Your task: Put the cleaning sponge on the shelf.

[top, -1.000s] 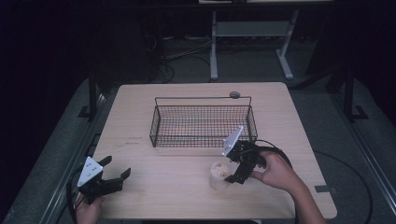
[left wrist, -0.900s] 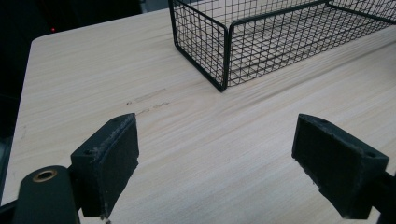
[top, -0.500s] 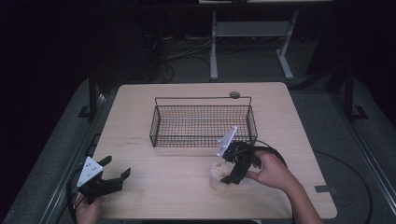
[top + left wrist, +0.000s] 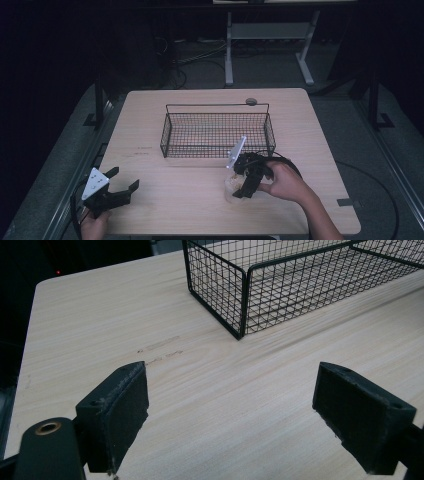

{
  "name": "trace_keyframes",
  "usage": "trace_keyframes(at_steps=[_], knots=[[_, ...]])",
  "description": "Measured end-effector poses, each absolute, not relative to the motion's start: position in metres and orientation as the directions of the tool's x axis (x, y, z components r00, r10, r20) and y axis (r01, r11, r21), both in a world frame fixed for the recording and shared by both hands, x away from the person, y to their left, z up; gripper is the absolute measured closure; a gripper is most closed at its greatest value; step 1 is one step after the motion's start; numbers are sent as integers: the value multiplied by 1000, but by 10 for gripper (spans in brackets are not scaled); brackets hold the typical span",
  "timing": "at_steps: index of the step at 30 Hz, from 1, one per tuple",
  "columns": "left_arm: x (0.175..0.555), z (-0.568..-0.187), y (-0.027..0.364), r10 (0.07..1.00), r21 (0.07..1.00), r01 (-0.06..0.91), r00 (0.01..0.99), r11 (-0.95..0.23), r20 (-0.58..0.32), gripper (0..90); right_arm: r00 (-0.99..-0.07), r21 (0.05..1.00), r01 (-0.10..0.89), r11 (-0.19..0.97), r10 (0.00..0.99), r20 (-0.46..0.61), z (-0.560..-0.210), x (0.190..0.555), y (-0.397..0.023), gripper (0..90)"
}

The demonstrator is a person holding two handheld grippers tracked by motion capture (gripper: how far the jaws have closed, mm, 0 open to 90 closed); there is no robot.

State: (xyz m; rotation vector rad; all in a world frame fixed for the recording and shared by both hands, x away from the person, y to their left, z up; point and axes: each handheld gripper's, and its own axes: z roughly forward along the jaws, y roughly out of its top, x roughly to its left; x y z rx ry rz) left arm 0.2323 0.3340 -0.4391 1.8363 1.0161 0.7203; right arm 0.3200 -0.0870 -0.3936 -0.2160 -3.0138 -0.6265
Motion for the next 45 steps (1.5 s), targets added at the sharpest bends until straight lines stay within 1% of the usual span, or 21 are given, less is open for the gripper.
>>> trace_keyframes(at_steps=[2,3,8,9,10,11,16,17,24,35,45], knots=[[232,-439,334,867,898,349,494,-267,66,140,-989,384,143,912,122,79,-394,320,-85,158],[232,-439,334,867,899,347,493,-267,67,139,-991,379,131,916,109,78,-394,321,-83,190],[232,-439,335,869,900,349,491,-263,63,140,-991,361,128,924,105,82,-394,322,-80,217],[232,-439,335,868,899,347,492,-266,66,139,-991,351,129,927,106,85,-395,322,-79,241],[232,-439,335,868,899,347,492,-266,66,140,-991,351,129,927,106,85,-395,322,-79,241],[232,-438,335,868,900,347,491,-265,66,140,-991,348,128,929,104,87,-395,323,-79,267],[232,-438,336,869,901,346,491,-262,64,139,-992,339,120,933,95,89,-393,322,-77,273],[232,-438,335,868,900,347,492,-263,65,140,-992,358,116,926,88,93,-391,322,-78,275],[232,-439,334,869,901,347,491,-261,62,140,-992,357,114,927,90,84,-385,324,-79,275],[232,-438,335,869,901,345,491,-261,64,139,-995,375,97,922,75,72,-364,331,-77,275],[232,-438,335,868,901,346,492,-261,63,139,-995,385,100,917,83,62,-347,342,-77,275]])
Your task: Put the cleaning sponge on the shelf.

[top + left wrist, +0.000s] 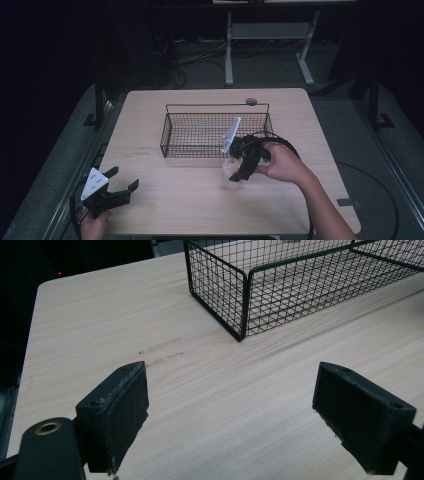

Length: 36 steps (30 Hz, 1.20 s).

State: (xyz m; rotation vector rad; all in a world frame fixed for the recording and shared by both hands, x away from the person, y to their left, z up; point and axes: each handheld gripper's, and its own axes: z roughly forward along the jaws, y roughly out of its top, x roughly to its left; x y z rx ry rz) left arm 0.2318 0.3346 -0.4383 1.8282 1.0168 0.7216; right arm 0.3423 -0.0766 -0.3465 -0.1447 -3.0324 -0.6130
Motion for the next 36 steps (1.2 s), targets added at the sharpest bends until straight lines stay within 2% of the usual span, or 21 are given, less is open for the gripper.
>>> trace_keyframes(at_steps=[36], knots=[[232,-438,335,868,902,345,492,-260,62,139,-992,382,129,915,116,57,-317,381,-74,276]])
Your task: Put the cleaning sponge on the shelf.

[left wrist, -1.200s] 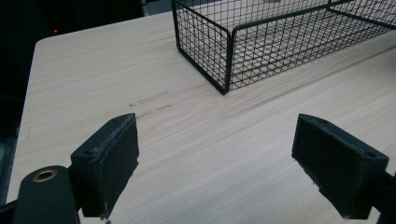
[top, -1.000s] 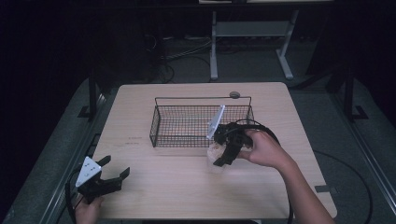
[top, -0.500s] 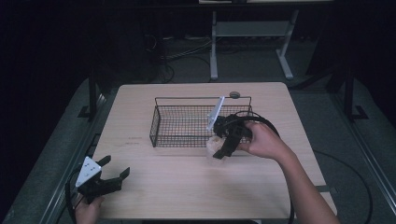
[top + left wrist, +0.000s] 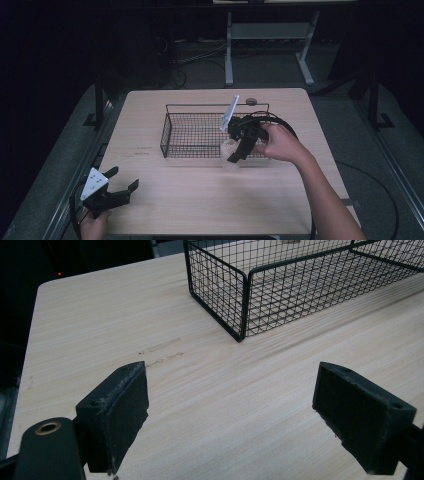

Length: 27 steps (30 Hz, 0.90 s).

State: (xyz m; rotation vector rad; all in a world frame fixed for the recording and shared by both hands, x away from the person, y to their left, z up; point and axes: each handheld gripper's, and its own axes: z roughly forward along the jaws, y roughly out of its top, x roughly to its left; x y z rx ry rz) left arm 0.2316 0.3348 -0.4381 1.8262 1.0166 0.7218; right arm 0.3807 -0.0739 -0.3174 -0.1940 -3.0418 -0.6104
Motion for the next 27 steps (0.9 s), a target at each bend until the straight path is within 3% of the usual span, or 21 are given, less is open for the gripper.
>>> trace_keyframes(at_steps=[27], knots=[[232,-438,336,870,903,344,489,-256,61,139,-984,397,178,900,171,54,-299,424,-74,276]])
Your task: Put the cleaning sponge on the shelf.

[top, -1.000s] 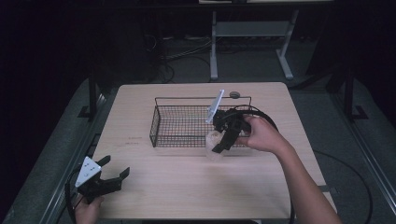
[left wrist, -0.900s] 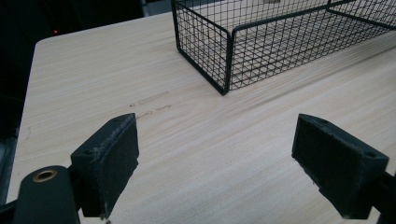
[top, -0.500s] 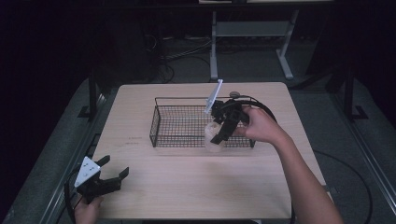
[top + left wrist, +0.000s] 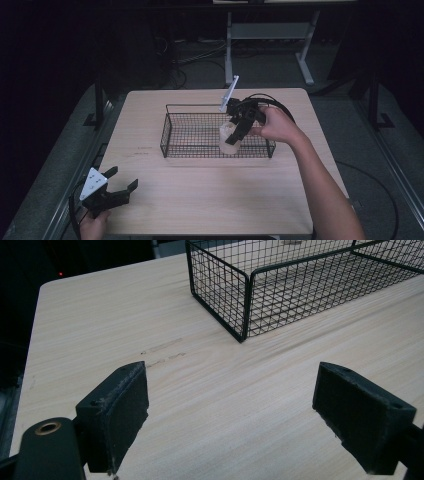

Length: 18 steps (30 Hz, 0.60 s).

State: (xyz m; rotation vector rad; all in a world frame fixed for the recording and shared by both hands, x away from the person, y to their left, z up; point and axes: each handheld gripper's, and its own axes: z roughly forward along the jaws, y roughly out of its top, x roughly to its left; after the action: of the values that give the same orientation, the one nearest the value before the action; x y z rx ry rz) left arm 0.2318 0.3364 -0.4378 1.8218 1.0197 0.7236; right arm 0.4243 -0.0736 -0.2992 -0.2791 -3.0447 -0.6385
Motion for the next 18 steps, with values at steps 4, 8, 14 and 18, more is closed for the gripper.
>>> trace_keyframes(at_steps=[4,8,14,18], knots=[[232,-438,336,870,904,344,489,-255,60,139,-982,410,189,892,182,57,-296,433,-75,276],[232,-438,337,871,904,345,489,-253,57,139,-978,407,207,890,204,53,-295,444,-77,276],[233,-438,336,871,905,344,488,-251,56,139,-970,417,242,876,232,76,-301,460,-78,276],[233,-438,337,871,904,346,488,-250,54,139,-966,408,259,876,245,88,-309,469,-79,276]])
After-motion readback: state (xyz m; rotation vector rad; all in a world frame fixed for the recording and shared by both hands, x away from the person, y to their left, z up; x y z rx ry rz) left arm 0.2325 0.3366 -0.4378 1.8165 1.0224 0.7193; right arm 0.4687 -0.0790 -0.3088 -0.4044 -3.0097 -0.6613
